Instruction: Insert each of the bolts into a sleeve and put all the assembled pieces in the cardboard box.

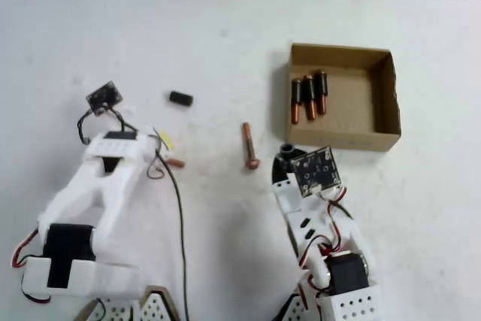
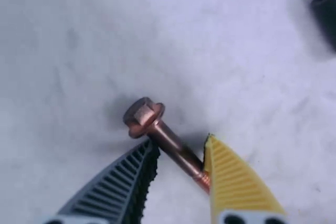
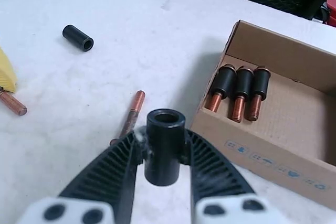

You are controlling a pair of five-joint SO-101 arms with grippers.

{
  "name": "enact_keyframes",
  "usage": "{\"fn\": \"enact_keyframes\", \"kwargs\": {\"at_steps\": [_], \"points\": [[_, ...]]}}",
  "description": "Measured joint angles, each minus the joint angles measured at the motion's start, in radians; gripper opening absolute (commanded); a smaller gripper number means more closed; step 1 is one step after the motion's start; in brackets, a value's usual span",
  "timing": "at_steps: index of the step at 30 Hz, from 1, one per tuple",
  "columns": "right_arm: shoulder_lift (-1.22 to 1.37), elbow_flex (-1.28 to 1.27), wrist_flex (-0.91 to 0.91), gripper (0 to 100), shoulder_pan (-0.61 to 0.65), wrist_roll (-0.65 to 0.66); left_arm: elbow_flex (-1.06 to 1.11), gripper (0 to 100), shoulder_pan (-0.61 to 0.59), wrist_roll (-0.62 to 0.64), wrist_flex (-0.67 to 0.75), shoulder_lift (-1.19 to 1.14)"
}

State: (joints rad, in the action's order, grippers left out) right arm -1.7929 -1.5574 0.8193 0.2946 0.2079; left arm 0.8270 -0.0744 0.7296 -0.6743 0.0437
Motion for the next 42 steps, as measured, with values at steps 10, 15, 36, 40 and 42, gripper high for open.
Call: {"fn": "enact_keyframes", "kwargs": {"at_steps": [10,15,36,40,42], "points": [[0.0,0.0,0.0,1.8,0.0,0.0,0.0,6,-0.035,0.0,0.006,0.0],[0.0,0.0,0.0,1.8,0.0,0.0,0.0,8,-0.035,-0.028,0.006,0.0],[0.0,0.0,0.0,1.8,0.0,0.0,-0.015,6,-0.037,-0.79,0.003,0.0],[0.0,0.0,0.0,1.7,0.003,0.0,-0.08,2,-0.018,-0.793,-0.089,-0.002],[0.0,-0.005,0.0,1.7,0.032,0.0,-0.137,2,0.008,-0.793,-0.167,-0.002]]}}
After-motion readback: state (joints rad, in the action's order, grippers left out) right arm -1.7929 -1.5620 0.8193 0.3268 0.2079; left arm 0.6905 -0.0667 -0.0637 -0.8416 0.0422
